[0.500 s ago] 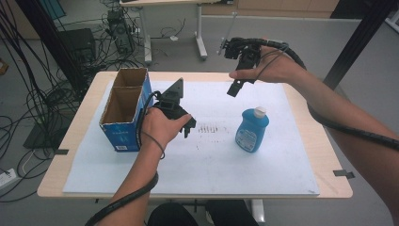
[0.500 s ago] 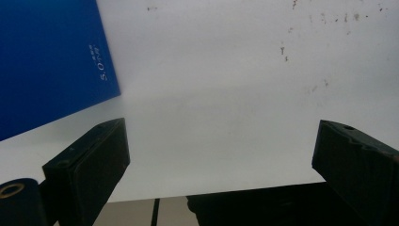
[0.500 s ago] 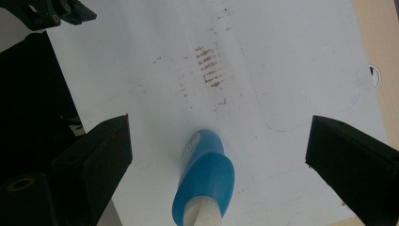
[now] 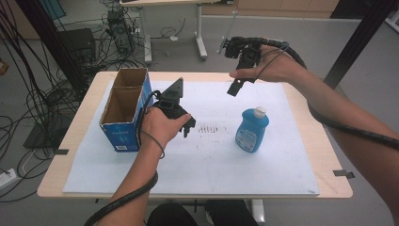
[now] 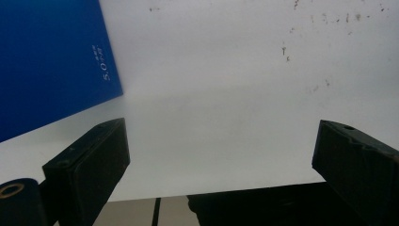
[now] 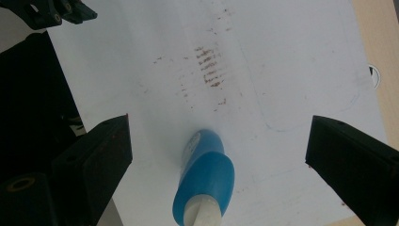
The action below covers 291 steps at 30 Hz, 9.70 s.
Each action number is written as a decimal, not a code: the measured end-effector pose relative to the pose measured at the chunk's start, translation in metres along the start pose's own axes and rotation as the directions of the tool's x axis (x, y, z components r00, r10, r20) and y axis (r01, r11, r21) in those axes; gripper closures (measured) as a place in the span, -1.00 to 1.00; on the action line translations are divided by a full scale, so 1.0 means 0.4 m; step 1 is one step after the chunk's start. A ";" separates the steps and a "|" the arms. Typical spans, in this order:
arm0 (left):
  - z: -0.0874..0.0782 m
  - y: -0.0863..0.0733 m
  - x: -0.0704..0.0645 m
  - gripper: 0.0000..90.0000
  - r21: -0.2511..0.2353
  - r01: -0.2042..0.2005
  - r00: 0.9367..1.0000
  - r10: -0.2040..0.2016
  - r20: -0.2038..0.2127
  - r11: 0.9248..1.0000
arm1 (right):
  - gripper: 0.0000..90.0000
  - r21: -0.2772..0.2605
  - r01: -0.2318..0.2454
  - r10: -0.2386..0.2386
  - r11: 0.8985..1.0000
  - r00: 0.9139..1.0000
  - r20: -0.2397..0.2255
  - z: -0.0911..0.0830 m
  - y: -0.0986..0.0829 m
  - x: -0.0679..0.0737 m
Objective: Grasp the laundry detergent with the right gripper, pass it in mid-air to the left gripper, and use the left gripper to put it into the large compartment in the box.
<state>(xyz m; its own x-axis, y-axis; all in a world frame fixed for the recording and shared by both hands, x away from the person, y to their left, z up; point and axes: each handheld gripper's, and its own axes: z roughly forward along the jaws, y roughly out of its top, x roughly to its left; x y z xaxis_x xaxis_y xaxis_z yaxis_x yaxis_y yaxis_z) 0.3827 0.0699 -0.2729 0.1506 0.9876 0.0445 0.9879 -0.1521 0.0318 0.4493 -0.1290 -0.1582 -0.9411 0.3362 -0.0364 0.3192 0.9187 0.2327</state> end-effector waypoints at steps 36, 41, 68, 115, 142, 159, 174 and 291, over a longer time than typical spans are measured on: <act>-0.032 -0.007 -0.026 -0.89 -0.024 -0.009 1.000 0.009 0.003 1.000 | -0.86 -0.012 -0.103 0.103 0.995 0.994 0.021 -0.054 -0.219 -0.012; -0.031 -0.009 -0.027 -0.89 -0.024 -0.009 1.000 0.009 0.006 1.000 | -0.88 -0.024 -0.124 0.125 0.992 0.992 0.017 -0.051 -0.259 -0.014; -0.028 -0.028 -0.022 -0.89 -0.045 -0.015 1.000 0.016 0.014 0.999 | -0.89 -0.144 -0.184 0.189 0.972 0.982 0.018 0.046 -0.400 0.034; 0.005 -0.028 -0.009 -0.88 -0.017 -0.005 1.000 0.005 -0.005 1.000 | -0.94 -0.525 -0.293 0.365 0.799 0.930 0.036 0.362 -0.504 0.128; 0.001 -0.026 -0.003 -0.88 -0.026 -0.003 1.000 0.002 -0.013 1.000 | -0.96 -0.675 -0.294 0.439 0.677 0.897 0.050 0.466 -0.512 0.144; 0.002 -0.020 -0.013 -0.89 -0.027 -0.006 1.000 0.006 -0.009 1.000 | -0.96 -0.703 -0.295 0.452 0.647 0.891 0.042 0.491 -0.509 0.133; 0.006 -0.018 -0.017 -0.89 -0.021 -0.011 1.000 0.011 -0.013 1.000 | -0.97 -0.723 -0.286 0.454 0.629 0.890 0.042 0.491 -0.513 0.131; 0.001 -0.012 -0.019 -0.89 -0.020 -0.012 0.999 0.011 -0.030 1.000 | -0.97 -0.755 -0.240 0.430 0.610 0.901 0.062 0.484 -0.503 0.134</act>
<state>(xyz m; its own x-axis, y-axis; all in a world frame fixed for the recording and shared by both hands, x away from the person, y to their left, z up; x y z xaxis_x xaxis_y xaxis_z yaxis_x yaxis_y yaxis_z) 0.3770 0.0633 -0.2740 0.1604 0.9842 0.0752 0.9851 -0.1645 0.0510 0.3563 -0.2556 -0.3949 -0.7035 0.7107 0.0073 0.3360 0.3235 0.8846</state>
